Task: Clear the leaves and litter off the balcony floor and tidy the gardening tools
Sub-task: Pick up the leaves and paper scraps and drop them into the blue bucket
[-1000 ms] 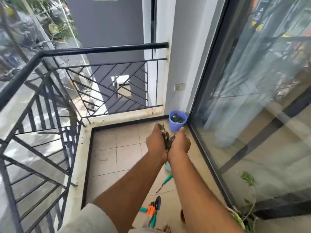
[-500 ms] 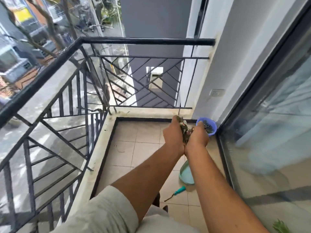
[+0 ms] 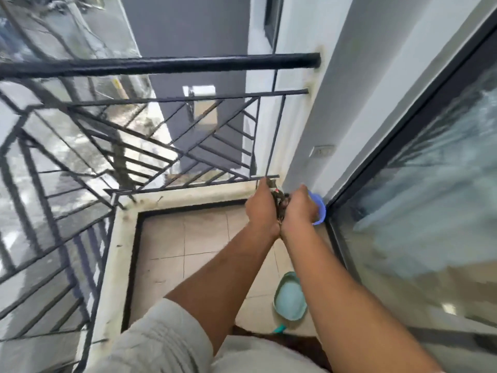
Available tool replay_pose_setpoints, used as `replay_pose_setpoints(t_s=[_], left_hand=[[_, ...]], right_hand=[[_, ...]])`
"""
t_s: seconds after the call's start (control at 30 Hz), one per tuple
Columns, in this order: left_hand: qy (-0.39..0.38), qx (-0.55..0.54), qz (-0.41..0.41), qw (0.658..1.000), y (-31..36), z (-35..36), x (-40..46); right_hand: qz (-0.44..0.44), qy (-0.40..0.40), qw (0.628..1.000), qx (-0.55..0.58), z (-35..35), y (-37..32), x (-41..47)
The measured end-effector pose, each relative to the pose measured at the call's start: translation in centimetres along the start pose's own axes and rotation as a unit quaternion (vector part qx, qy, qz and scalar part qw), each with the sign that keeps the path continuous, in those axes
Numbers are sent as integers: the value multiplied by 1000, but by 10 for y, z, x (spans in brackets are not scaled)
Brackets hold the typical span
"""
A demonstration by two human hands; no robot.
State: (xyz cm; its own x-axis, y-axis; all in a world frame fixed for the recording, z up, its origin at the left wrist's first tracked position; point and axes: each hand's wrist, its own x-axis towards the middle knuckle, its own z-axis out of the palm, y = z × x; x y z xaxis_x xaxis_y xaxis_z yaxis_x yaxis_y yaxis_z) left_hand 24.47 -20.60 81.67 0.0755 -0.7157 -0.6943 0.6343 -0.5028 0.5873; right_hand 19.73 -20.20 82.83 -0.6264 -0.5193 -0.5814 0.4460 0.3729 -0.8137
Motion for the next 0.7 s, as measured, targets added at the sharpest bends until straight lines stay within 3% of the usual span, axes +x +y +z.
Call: replay_pose_setpoints(t_s=[0.17, 0.33, 0.53, 0.7], left_hand=[[-24, 13, -35, 999, 1, 47, 52], [-34, 81, -73, 993, -32, 102, 112], [-80, 116, -125, 982, -68, 182, 208], [-81, 142, -199, 966, -117, 225, 296]], right_hand=[[-2, 15, 1000, -26, 22, -13, 72], [46, 69, 994, 69, 19, -41, 137], [70, -19, 993, 90, 32, -103, 217], [100, 127, 971, 179, 33, -64, 356]])
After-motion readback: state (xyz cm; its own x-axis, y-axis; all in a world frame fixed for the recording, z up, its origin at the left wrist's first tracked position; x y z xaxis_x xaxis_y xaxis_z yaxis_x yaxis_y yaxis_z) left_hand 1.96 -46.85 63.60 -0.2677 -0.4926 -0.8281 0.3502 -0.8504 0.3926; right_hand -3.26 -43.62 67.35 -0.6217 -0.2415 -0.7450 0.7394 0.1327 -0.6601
